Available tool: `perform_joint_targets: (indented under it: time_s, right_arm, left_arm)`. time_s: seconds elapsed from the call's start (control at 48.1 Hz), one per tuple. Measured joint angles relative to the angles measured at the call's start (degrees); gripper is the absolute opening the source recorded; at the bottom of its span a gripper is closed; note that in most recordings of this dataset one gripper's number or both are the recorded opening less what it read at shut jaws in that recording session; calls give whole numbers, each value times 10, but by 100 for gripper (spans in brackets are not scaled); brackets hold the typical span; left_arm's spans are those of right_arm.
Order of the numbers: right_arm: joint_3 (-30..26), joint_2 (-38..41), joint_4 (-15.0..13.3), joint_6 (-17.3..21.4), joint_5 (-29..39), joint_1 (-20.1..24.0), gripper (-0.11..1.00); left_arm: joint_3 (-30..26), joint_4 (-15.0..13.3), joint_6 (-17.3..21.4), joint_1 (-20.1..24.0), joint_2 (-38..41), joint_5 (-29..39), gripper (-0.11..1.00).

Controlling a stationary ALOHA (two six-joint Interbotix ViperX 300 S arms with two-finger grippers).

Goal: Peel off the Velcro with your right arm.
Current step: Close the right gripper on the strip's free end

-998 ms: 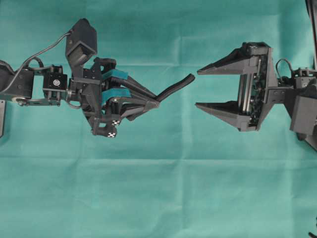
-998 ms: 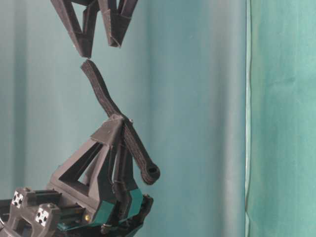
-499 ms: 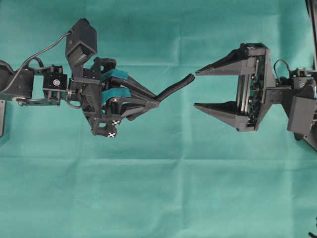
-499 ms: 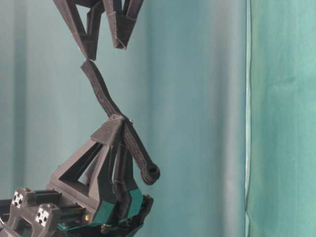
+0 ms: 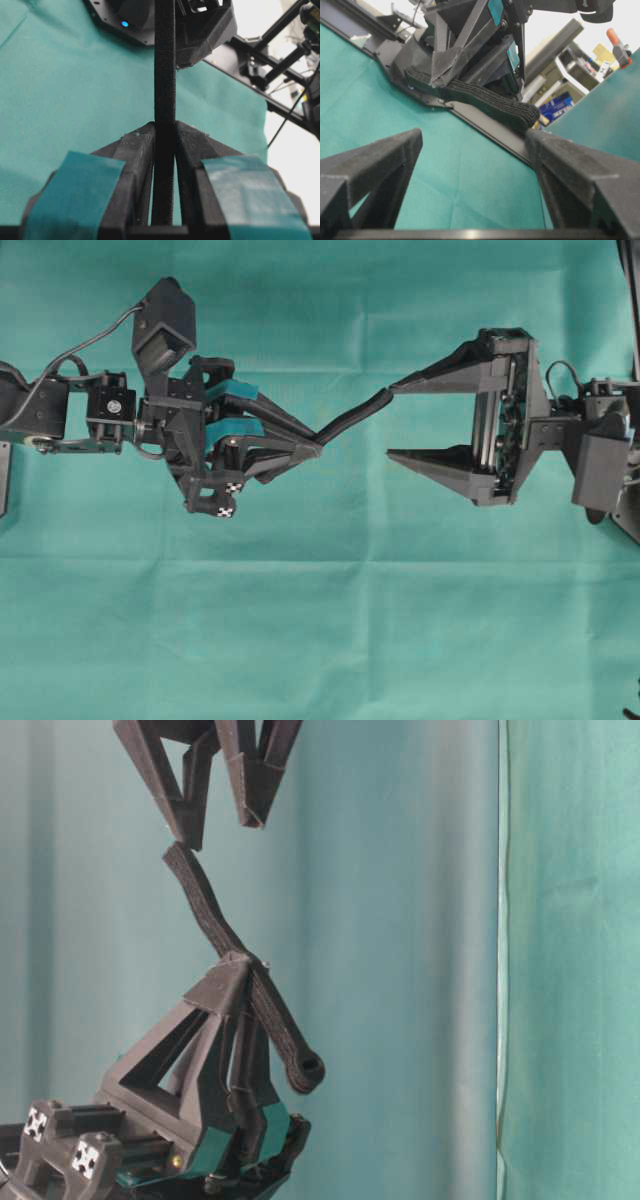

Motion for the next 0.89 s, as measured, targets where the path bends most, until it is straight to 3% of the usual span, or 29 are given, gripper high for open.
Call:
perform_joint_targets:
  time_s: [0.707,0.811,0.894]
  right_arm:
    - [0,3,-1,0,-12,9,72]
    - [0,5,0,0,-12,9,61]
    - [0,8,0,0,-12,9,44]
  left_arm:
    - [3,0,0,0,0,0,10]
    - [3,0,0,0,0,0,10]
    - [3,0,0,0,0,0,10]
